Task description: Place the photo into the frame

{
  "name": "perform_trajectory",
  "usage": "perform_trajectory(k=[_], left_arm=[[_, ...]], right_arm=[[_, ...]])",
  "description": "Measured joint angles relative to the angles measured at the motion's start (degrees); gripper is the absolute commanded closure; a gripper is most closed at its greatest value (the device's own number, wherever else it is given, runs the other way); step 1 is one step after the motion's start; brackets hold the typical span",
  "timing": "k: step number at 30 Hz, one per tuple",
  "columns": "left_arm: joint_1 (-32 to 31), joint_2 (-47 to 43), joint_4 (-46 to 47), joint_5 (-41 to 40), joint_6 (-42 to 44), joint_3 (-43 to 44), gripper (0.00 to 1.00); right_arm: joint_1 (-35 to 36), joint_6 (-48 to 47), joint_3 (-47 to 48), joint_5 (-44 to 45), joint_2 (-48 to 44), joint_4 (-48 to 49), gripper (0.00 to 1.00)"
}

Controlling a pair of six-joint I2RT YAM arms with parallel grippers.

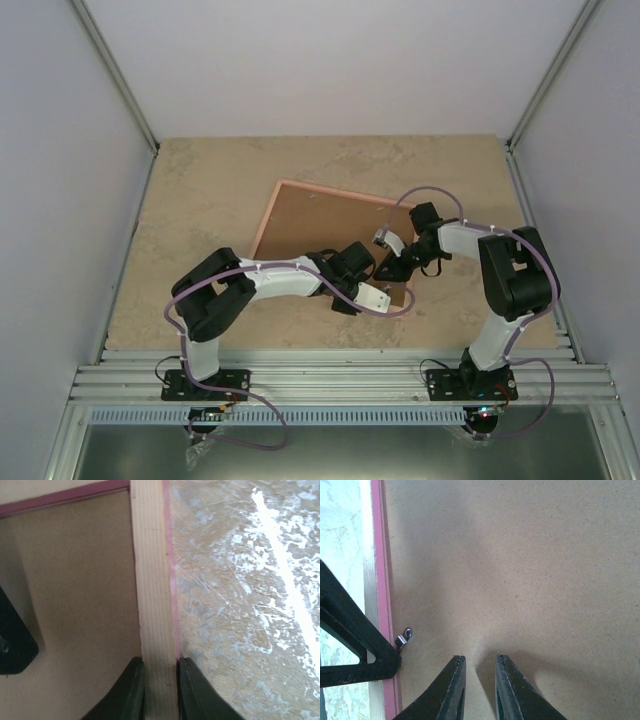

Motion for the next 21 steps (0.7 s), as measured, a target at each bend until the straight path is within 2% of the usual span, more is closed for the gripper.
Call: perform_trajectory(k=[2, 5, 10, 21], left_arm=[[0.11, -0.07, -0.11, 0.02, -0.66, 0.02, 0.91], [0.17, -0.22, -0.11, -0.04, -0.31, -0.02, 0.64], [0.42, -2.14, -1.79, -0.13, 2.27, -1.42, 0.45], [1.03, -4.2, -3.41, -2.19, 5.31, -2.75, 0.37]], right_arm=[[-0.02, -0.02, 0.22, -0.11, 0.22, -0.13, 0.8], [-0.11, 0.0, 0.46, -0.17, 0.44, -0.26, 0.8], [-0.11, -0.02, 0.59, -0.24, 0.52, -0.39, 0.8], [-0.11, -0.07, 0.66, -0.33, 0.57, -0.52, 0.8]])
